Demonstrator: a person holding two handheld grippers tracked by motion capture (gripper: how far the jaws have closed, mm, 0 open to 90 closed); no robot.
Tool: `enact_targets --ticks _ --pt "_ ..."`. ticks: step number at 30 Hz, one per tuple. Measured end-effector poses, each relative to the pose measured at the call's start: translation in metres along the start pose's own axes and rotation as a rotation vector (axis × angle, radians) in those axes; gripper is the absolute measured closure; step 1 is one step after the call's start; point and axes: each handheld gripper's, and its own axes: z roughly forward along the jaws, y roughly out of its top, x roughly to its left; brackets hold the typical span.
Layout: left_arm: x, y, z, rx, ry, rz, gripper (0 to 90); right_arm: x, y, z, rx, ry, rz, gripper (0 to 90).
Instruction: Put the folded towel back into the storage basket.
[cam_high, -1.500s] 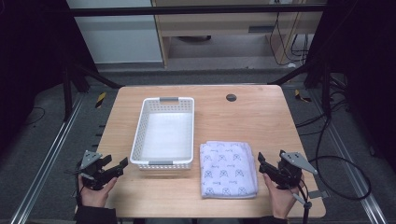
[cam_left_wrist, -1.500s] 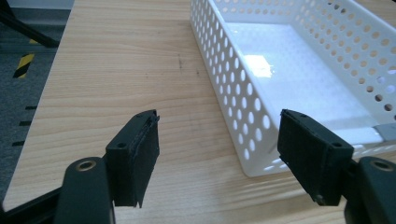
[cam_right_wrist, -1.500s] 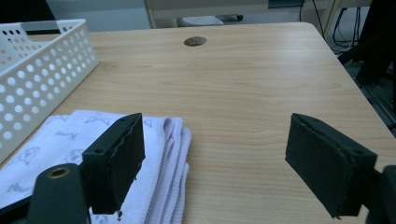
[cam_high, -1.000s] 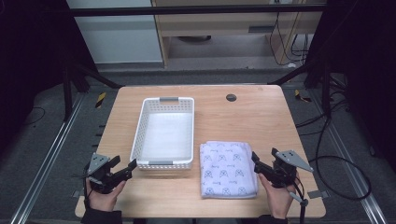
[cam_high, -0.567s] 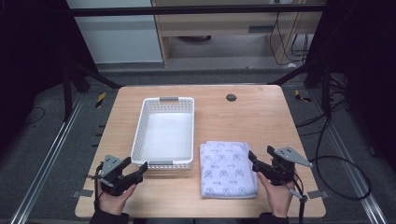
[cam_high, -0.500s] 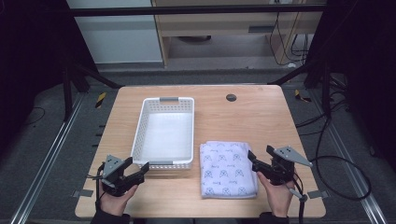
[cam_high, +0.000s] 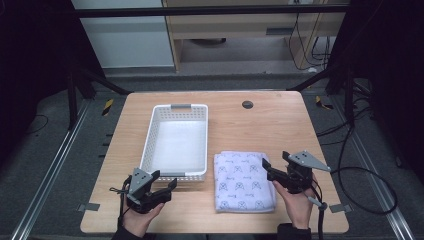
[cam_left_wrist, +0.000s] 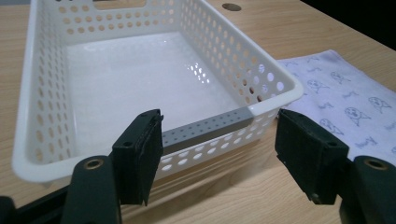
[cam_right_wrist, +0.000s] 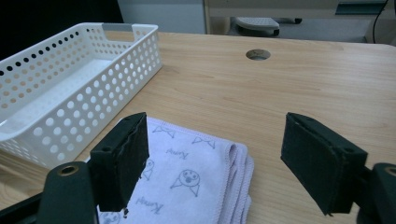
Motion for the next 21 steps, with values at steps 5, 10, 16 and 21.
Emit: enact_targets --ticks 5,10,16,21 --pt "-0.009 0.004 0.004 0.009 -0.018 0.020 31.9 -0.001 0.003 0.003 0.021 -0.011 -0.019 23.2" --pt "-0.019 0.009 0.007 0.011 -0.037 0.031 33.3 -0.003 0.009 0.006 0.037 -0.013 -0.035 22.9" --pt "-0.031 0.008 0.015 0.029 -0.052 0.059 34.4 -0.005 0.011 0.014 0.054 -0.013 -0.041 22.9" --pt "-0.043 0.007 0.024 0.050 -0.068 0.073 34.7 -0.007 0.009 0.019 0.073 -0.008 -0.048 23.6"
